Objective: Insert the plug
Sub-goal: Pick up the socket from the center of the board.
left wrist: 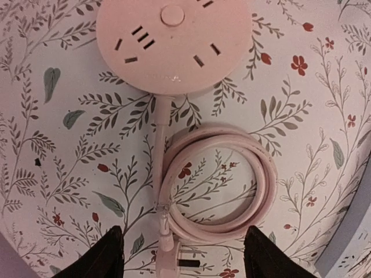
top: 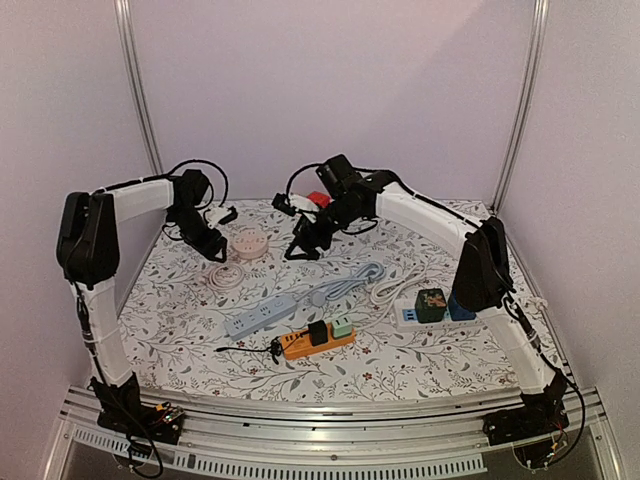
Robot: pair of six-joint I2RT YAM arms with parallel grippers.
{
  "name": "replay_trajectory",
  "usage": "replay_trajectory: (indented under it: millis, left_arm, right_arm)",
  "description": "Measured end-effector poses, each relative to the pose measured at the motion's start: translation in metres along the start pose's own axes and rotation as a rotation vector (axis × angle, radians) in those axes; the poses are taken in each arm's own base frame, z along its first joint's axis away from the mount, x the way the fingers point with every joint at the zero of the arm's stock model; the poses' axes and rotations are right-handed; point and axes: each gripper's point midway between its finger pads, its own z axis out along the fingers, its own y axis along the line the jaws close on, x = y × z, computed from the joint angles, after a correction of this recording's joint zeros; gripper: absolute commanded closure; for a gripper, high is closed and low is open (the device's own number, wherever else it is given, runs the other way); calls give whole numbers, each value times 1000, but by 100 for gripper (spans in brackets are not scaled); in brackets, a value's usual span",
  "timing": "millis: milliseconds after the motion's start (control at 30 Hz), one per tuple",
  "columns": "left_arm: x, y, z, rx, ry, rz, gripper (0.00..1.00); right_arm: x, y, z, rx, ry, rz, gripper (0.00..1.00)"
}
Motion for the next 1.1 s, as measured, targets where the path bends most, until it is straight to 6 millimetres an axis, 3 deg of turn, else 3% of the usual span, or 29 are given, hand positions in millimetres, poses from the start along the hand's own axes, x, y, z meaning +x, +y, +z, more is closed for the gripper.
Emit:
replay_trajectory:
  millis: [67,133,300,467,733,1000,1100]
  left_arm:
    - [-6,-3,-15,2,-42,7,29]
    - [-9,-6,-29,7,-72,15,29]
    - [-2,-12,-38,11,-77,28,29]
    - [5,-15,-35,21,-57,27,29]
    - [19,-21,-51,3,-59,36,29]
    - [41,-21,-64,-60,-38,42,28]
    - [54,-20,-66,-82,-14,41,28]
  right_arm:
    - [-14,20,6,-1,13,-154,10]
    - [-11,41,17,-28,50,-254,8]
    - [38,80,60,-137,200,-358,2]
    - [71,69,74,-134,288,-382,4]
    - [96,47,82,-82,362,-406,6]
    - [82,57,88,-118,307,-520,8]
    - [77,65,96,-123,292,-583,21]
